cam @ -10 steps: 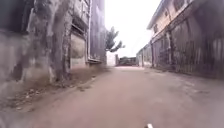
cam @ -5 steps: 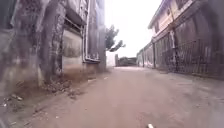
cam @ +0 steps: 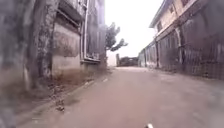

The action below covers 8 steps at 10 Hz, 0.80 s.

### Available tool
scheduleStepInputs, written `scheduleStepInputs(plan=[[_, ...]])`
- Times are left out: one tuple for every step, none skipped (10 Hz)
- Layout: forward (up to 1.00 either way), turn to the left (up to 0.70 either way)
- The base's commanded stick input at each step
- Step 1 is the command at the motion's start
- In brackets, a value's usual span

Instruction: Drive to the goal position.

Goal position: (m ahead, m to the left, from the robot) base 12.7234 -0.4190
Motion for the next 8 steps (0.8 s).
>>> scheduleStepInputs(plan=[[1.0, 0.0], [1.0, 0.0], [1.0, -0.27], [1.0, -0.04], [1.0, 0.0], [1.0, 0.0], [1.0, -0.04], [1.0, -0.07]])
